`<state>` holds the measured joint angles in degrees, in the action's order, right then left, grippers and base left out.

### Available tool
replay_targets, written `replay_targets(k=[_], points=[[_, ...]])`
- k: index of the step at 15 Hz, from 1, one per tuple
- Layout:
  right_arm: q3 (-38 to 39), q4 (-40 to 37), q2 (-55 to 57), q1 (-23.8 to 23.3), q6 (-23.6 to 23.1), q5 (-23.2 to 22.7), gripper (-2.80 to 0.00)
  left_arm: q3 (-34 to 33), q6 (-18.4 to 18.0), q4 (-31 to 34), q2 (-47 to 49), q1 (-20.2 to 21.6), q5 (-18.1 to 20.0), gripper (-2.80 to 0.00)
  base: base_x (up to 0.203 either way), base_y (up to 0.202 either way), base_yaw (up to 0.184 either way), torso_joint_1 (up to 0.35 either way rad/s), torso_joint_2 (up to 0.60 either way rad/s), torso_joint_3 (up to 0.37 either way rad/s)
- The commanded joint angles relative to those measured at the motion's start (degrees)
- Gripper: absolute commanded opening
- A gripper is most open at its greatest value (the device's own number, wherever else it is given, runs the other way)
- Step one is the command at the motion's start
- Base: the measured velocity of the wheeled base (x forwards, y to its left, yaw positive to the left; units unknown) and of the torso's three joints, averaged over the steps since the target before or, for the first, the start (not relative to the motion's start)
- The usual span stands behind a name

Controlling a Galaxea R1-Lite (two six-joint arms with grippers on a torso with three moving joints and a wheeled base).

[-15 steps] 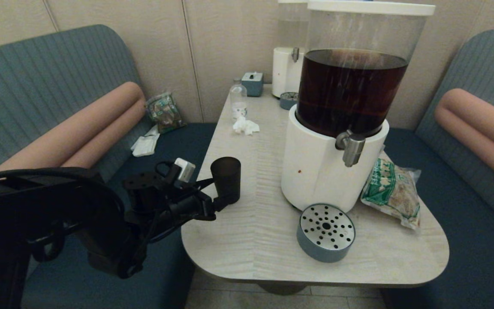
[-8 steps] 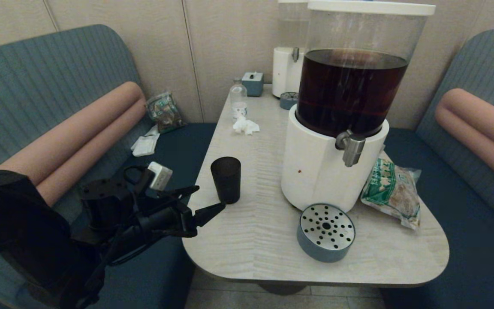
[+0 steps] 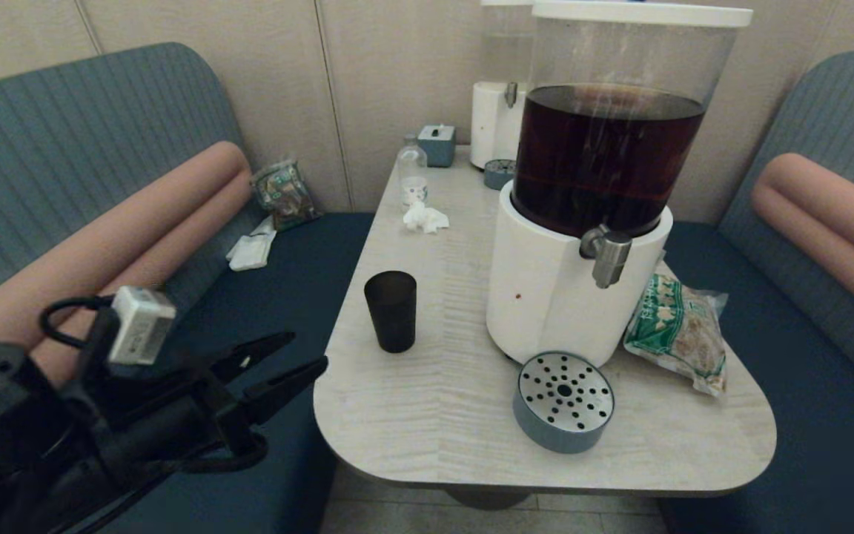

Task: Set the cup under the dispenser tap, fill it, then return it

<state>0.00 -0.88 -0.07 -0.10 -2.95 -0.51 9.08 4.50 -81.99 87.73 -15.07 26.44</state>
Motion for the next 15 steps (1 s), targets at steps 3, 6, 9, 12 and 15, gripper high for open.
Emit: replay_targets(k=[3,6,9,12,15], points=[[0.0,0.0,0.1,0.0,0.0,0.0,-2.80,-5.4,0.9,3.9,-25.3,0.5,-5.2,-2.80,0.000,0.000,0.000,0.000,0.00,0.000],[0.0,0.0,0.1,0.0,0.0,0.0,-2.80,-7.0,2.3,7.8,-37.9,5.7,-9.3,-2.80,0.000,0.000,0.000,0.000,0.00,0.000],[0.0,0.0,0.1,0.0,0.0,0.0,-2.80,-8.0,2.7,15.6,-52.5,9.5,-10.3,-2.80,0.000,0.000,0.000,0.000,0.00,0.000],[0.0,0.0,0.1,0.0,0.0,0.0,-2.80,-4.5,2.2,39.4,-70.1,11.3,-10.6,-2.80,0.000,0.000,0.000,0.000,0.00,0.000],[0.0,-0.1,0.1,0.0,-0.1,0.0,-2.80,-0.7,-1.3,69.7,-85.3,13.7,-12.0,-2.80,0.000,0.000,0.000,0.000,0.00,0.000]])
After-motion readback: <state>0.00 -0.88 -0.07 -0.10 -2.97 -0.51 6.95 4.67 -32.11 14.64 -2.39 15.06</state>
